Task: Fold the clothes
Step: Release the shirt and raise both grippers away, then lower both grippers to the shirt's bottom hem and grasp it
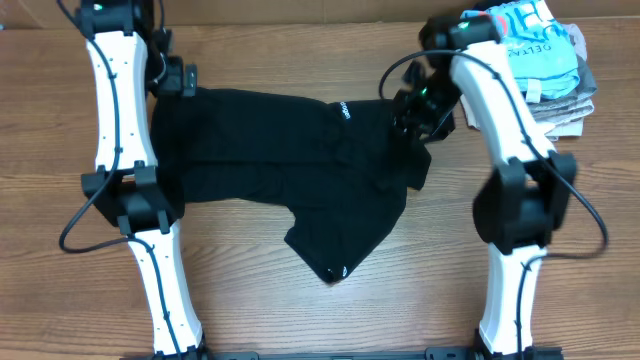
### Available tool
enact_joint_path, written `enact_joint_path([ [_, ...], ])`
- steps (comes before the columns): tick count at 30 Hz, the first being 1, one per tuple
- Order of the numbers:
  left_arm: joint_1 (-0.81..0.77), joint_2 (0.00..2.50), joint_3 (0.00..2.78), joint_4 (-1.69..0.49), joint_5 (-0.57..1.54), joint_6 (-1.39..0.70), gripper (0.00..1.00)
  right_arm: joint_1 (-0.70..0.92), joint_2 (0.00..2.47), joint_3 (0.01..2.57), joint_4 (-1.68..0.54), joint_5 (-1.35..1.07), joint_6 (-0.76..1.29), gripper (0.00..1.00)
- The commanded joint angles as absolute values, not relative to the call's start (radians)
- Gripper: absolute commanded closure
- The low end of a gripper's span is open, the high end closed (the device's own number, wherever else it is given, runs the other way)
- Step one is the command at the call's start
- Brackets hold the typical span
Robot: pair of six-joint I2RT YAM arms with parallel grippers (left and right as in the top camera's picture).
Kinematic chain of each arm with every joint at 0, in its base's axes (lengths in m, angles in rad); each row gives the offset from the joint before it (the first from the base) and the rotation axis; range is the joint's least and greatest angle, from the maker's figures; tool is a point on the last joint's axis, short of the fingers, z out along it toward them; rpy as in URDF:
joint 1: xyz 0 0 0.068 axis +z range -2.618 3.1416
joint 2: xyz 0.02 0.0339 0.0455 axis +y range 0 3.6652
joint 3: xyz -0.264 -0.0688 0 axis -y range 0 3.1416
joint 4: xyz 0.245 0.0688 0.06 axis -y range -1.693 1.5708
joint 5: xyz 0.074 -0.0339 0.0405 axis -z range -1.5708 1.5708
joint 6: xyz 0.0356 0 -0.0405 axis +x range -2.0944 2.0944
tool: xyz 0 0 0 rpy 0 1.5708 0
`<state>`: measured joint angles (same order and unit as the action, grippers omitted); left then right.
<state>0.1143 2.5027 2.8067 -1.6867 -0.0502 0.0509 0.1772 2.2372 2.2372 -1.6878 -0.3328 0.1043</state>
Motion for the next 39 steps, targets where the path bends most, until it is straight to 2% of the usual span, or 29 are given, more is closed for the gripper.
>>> enact_joint_path([
  [1, 0.124, 2.307, 2.872, -1.69, 0.025, 0.006, 0.0, 0.175, 2.011, 2.303, -1.694, -0.334, 0.126, 0.46],
  [7, 0.122, 2.122, 2.851, -1.69, 0.075, -0.011, 0.0, 0.224, 1.812, 2.302, -1.694, -0.329, 0.167, 0.46],
  [11, 0.119, 1.998, 2.747, -1.69, 0.078, -0.015, 0.0, 0.315, 1.692, 2.247, -1.694, -0.212, 0.275, 0.46],
  [18, 0.119, 1.794, 2.393, -1.689, 0.007, -0.067, 0.0, 0.476, 1.538, 1.951, -1.686, -0.049, 0.504, 0.46],
  [23, 0.119, 1.731, 2.076, -1.662, -0.07, -0.162, 0.0, 0.584, 1.49, 1.602, -1.507, -0.042, 0.625, 0.43],
  [30, 0.135, 1.727, 1.665, -1.384, -0.069, -0.208, 0.0, 0.602, 1.491, 1.255, -1.21, -0.149, 0.629, 0.42],
  [39, 0.246, 1.728, 1.253, -0.943, -0.024, -0.31, 0.0, 0.602, 1.496, 1.061, -1.013, -0.171, 0.624, 0.39],
])
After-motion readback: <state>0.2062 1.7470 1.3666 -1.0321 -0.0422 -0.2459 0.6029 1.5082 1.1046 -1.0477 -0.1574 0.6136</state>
